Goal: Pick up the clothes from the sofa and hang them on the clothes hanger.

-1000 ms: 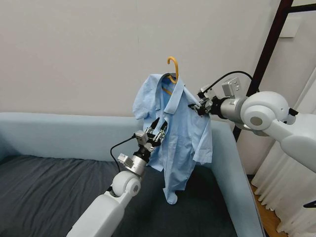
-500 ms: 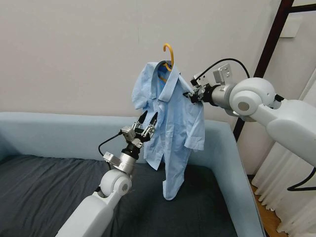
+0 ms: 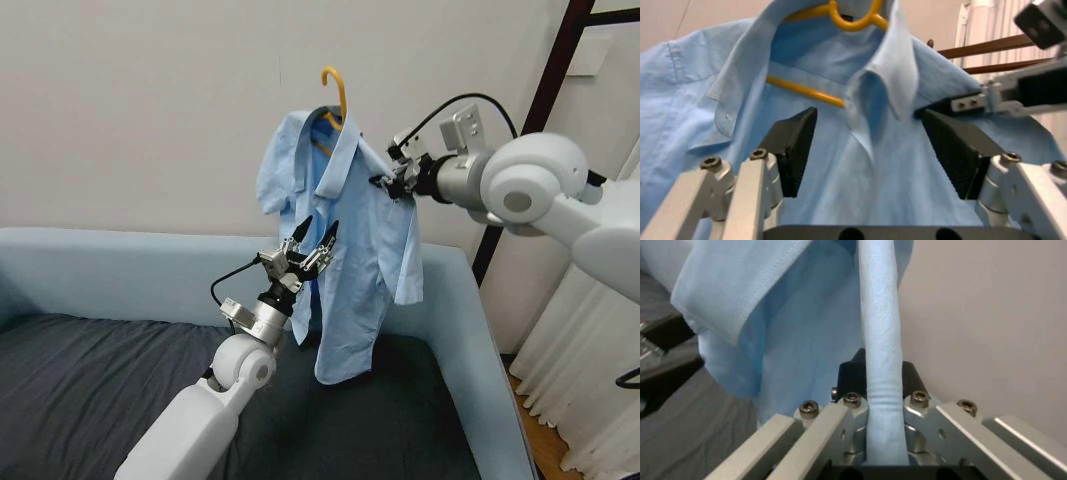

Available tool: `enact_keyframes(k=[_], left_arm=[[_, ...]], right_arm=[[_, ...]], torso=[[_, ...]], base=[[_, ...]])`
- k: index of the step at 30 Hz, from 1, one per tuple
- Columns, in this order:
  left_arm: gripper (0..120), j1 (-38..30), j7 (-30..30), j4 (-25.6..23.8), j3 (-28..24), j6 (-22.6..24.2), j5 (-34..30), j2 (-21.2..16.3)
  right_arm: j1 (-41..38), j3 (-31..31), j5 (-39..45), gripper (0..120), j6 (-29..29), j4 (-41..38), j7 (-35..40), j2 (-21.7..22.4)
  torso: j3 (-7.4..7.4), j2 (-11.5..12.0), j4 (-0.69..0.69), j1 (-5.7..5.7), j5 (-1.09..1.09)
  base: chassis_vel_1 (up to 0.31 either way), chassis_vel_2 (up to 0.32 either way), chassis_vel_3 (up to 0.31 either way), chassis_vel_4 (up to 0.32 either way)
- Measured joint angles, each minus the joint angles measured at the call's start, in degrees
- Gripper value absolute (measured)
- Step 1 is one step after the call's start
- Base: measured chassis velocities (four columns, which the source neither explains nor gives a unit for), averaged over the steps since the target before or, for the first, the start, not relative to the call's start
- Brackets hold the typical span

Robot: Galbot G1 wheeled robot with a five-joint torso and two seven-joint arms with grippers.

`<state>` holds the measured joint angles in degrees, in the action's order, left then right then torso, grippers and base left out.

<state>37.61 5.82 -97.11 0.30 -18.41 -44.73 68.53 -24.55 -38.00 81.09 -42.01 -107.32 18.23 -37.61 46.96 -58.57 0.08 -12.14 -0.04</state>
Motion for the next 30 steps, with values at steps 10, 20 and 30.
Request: enact_keyframes(k=[10,20,30], left_arm=[[32,-1.49,-1.01,4.28,-0.35,-0.99,-1.11,0.3],[0,-5.41,1.0,7.12,-0.73,-1.22,-2.68,-0.88],[0,-8.96,2.42,9.06,-1.43,-1.5,-4.08,-1.02]], right_arm=[[3.61,1.75,-2.28,2,-0.01,-0.27,-1.78,1.01],[3.81,2.21,-3.67,2,0.0,-0.03,-3.55,1.05],[4.61,2.77,-4.65,2,0.0,-0.11,-4.36,1.43]], torso=[[0.0,0.0,-0.01,0.0,-0.01],[0.0,0.0,-0.01,0.0,-0.01],[0.0,0.0,-0.01,0.0,-0.01]], base=[[0.0,0.0,0.0,0.0],[0.0,0.0,0.0,0.0],[0.0,0.0,0.0,0.0]])
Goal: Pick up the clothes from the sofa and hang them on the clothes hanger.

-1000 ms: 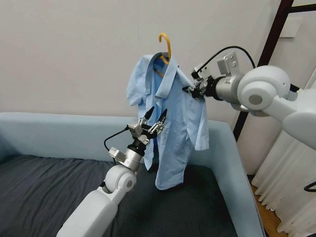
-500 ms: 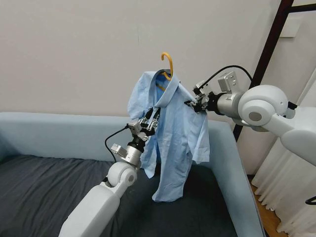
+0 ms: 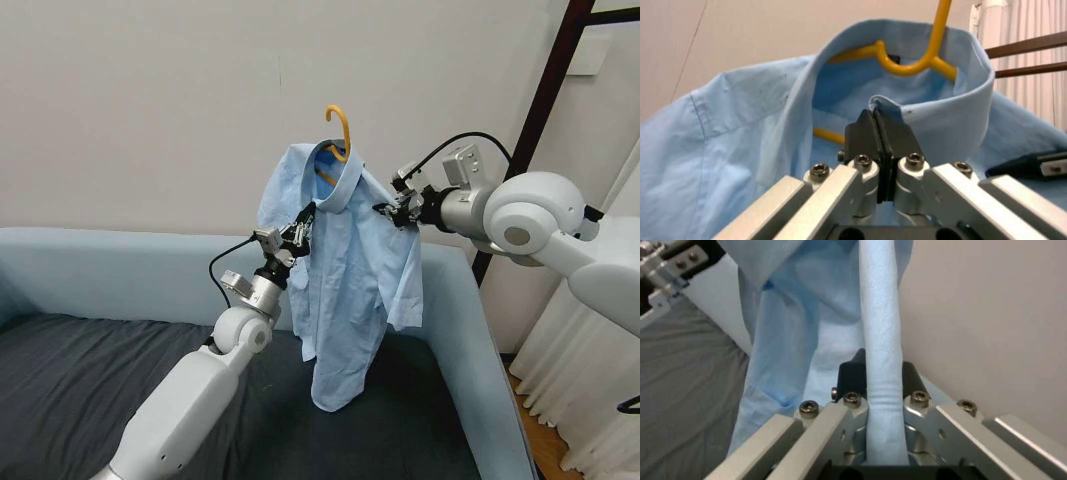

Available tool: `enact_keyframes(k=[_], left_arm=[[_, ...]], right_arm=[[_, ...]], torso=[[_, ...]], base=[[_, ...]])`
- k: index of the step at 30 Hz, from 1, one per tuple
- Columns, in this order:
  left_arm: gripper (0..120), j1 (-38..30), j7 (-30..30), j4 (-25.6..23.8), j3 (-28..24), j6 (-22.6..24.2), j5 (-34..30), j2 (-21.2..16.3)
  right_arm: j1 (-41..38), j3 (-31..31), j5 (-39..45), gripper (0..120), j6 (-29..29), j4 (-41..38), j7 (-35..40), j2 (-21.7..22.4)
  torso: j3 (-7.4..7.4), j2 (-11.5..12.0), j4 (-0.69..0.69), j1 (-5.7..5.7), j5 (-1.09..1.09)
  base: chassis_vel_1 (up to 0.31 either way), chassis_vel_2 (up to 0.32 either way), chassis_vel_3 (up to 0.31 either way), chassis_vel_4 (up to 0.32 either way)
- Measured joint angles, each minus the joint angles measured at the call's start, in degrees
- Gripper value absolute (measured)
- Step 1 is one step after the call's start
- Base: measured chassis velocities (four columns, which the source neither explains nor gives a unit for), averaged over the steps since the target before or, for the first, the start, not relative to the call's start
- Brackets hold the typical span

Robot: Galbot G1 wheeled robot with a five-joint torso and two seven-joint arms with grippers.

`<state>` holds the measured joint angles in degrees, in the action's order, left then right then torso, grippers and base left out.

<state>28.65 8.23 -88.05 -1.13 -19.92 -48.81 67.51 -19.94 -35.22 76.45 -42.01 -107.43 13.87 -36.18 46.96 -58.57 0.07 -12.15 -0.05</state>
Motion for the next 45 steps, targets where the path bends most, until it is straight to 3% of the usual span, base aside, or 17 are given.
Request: enact_keyframes(k=[11,18,26,39,45], left_arm=[[0,-4.66,0.16,1.52,0.55,-0.72,-1.24,-0.1],[0,-0.64,-0.26,5.93,0.41,-1.63,1.73,1.86],[0,2.71,-1.68,4.17,-0.66,-2.12,3.52,2.09],[47,11.7,-2.2,-0.84,2.59,-4.65,6.62,-1.6],[70,8.93,-4.23,-0.82,2.97,-3.71,5.72,-0.79]], right_arm=[[0.08,0.73,-0.76,2,0.08,-0.13,-1.41,1.52],[-0.15,2.18,6.3,2,0.04,-1.46,0.82,2.52],[-0.05,2.82,9.96,2,0.0,-1.88,2.99,2.39],[-0.3,3.62,11.62,2,0.03,-1.2,4.24,2.22],[0.01,3.63,11.48,2,0.03,-1.25,4.12,1.81]], torso=[[0.0,0.0,0.01,0.0,0.01],[0.0,0.0,-0.01,0.0,0.0],[0.0,0.0,0.01,0.0,0.0],[0.0,0.0,-0.02,0.0,0.0],[-0.01,0.0,0.01,0.01,0.01]], base=[[0.0,0.0,0.0,0.0],[0.0,0.0,0.0,0.0],[0.0,0.0,0.0,0.0],[0.0,0.0,0.0,0.0],[0.0,0.0,0.0,0.0]])
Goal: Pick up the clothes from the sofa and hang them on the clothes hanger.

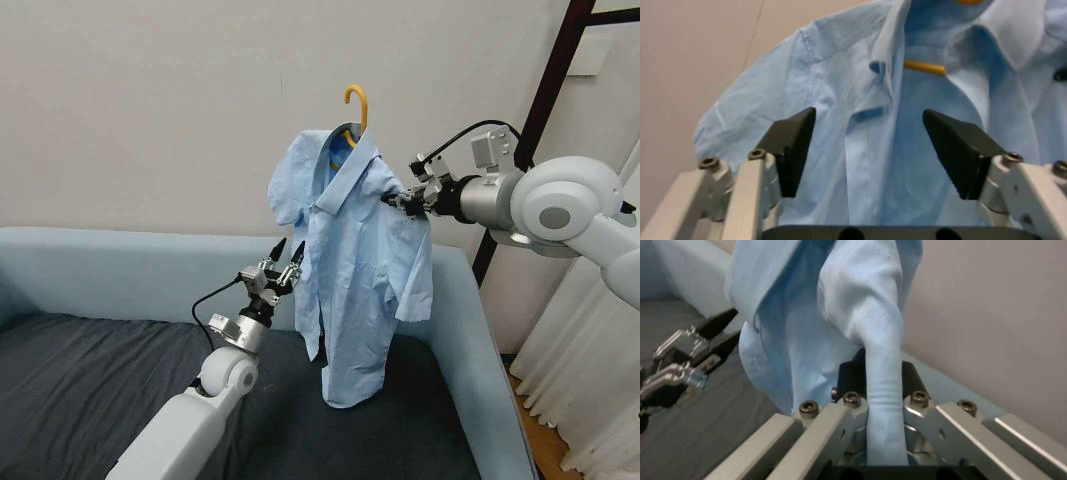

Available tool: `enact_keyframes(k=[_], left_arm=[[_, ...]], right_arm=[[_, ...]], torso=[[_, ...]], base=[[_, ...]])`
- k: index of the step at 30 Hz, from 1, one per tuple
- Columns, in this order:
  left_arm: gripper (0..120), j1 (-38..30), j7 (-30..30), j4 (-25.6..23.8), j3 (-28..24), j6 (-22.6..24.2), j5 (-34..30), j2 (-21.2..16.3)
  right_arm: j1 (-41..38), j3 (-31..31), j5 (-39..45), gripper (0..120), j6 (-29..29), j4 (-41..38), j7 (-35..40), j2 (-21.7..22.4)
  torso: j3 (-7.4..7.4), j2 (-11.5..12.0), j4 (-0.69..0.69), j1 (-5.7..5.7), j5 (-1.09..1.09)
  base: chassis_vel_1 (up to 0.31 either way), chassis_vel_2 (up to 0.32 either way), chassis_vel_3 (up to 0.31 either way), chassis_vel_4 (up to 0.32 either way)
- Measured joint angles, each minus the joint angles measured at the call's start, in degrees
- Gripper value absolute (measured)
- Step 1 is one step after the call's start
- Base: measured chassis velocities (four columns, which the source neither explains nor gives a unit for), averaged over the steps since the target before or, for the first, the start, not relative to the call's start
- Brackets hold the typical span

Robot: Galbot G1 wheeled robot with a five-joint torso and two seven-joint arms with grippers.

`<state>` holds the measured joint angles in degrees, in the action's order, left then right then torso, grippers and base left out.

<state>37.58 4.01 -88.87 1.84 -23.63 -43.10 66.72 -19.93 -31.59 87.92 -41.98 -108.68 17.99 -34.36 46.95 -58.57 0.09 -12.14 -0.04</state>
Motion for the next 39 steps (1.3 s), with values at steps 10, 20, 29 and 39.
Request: enact_keyframes(k=[10,20,29,39], left_arm=[[97,-8.07,-2.05,6.25,-2.83,1.45,-1.41,3.25],[94,-15.27,-2.88,9.74,-3.89,2.55,-4.57,4.96],[78,-19.8,-4.23,12.19,-5.66,3.02,-4.47,6.51],[39,-21.36,-4.87,12.82,-5.63,3.03,-4.45,6.44]], right_arm=[[1.52,1.19,-1.7,2,0.0,-0.01,-0.89,-0.45],[2.82,1.33,-3.27,2,0.0,0.11,-2.16,0.4],[3.72,1.5,-4.09,2,0.0,0.17,-2.23,-0.21],[4.11,1.5,-4.56,2,0.01,0.26,-2.25,0.53]], torso=[[0.01,0.0,-0.01,-0.01,0.0],[0.0,0.0,0.0,0.0,0.01],[0.01,0.0,-0.02,0.0,-0.01],[0.01,0.0,-0.02,-0.01,-0.01]], base=[[0.0,0.0,0.0,0.0],[0.0,0.0,0.0,0.0],[0.0,0.0,0.0,0.0],[0.0,0.0,0.0,0.0]])
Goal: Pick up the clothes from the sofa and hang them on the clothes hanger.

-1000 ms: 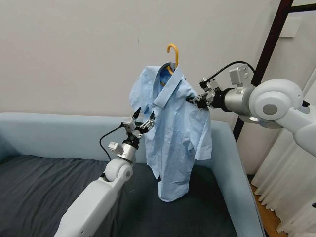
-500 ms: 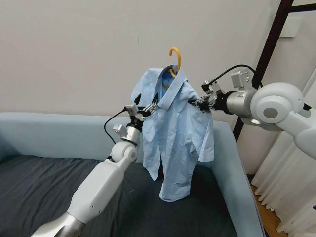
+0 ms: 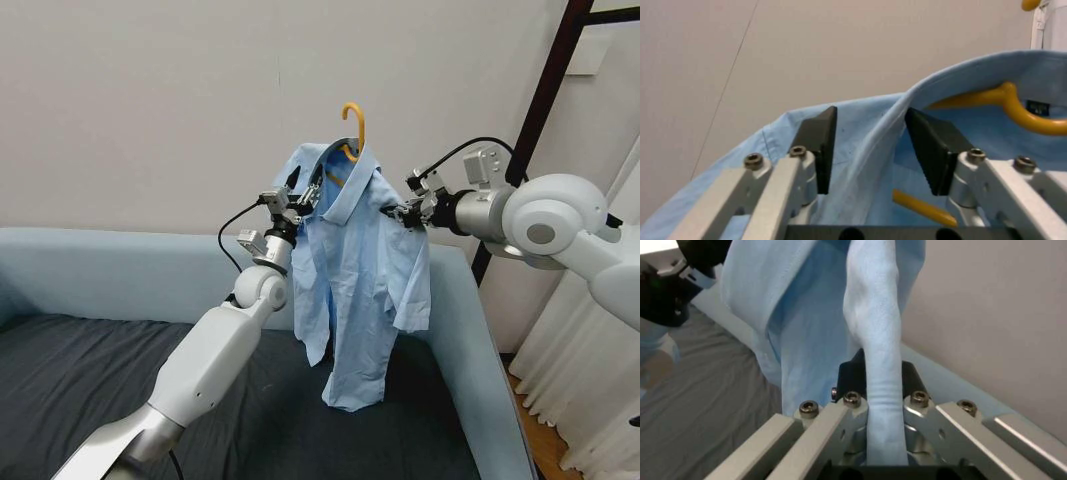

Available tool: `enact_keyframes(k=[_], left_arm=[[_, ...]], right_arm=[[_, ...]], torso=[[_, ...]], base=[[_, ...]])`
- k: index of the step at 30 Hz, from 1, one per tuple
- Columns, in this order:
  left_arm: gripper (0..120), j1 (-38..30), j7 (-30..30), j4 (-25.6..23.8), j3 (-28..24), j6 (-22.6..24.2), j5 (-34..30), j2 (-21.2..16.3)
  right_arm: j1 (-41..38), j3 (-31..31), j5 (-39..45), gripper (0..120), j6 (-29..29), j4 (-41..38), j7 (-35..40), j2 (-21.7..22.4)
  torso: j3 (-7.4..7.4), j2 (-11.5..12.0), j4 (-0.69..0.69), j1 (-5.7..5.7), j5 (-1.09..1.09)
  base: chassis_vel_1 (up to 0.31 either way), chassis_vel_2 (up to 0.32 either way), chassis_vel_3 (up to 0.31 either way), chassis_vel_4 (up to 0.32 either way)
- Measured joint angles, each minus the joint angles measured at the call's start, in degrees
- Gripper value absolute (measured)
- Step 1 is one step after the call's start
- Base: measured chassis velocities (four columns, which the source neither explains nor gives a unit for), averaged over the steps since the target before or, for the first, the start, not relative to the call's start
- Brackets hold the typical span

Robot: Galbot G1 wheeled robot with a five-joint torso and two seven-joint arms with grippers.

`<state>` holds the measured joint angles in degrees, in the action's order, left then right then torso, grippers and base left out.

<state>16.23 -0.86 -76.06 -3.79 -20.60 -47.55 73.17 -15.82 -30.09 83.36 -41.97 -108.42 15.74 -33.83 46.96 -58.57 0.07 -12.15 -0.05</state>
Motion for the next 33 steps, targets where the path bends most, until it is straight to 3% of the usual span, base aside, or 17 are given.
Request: enact_keyframes(k=[11,19,25,33], left_arm=[[0,-6.39,-0.29,2.59,-2.71,0.31,0.35,-0.07],[0,-7.84,2.12,2.61,-4.07,-0.2,0.99,-0.46],[0,-4.97,3.82,-0.64,-5.29,-0.26,1.35,-1.06],[0,-3.01,3.88,-0.61,-5.47,-0.61,3.97,-1.3]], right_arm=[[0.82,0.67,-0.48,2,0.0,-0.62,-0.48,0.57],[1.45,1.14,-0.49,2,0.0,-0.89,-0.51,0.96],[1.49,1.19,-0.31,2,0.0,-0.79,-0.27,0.66],[1.18,1.57,0.26,2,0.0,-0.39,-0.13,0.46]], torso=[[0.0,0.0,0.01,0.0,0.01],[0.0,0.0,0.01,0.0,0.01],[-0.01,0.0,0.01,0.0,0.0],[0.0,0.0,0.01,0.0,0.01]], base=[[0.0,0.0,0.0,0.0],[0.0,0.0,0.0,0.0],[0.0,0.0,0.0,0.0],[0.0,0.0,0.0,0.0]])
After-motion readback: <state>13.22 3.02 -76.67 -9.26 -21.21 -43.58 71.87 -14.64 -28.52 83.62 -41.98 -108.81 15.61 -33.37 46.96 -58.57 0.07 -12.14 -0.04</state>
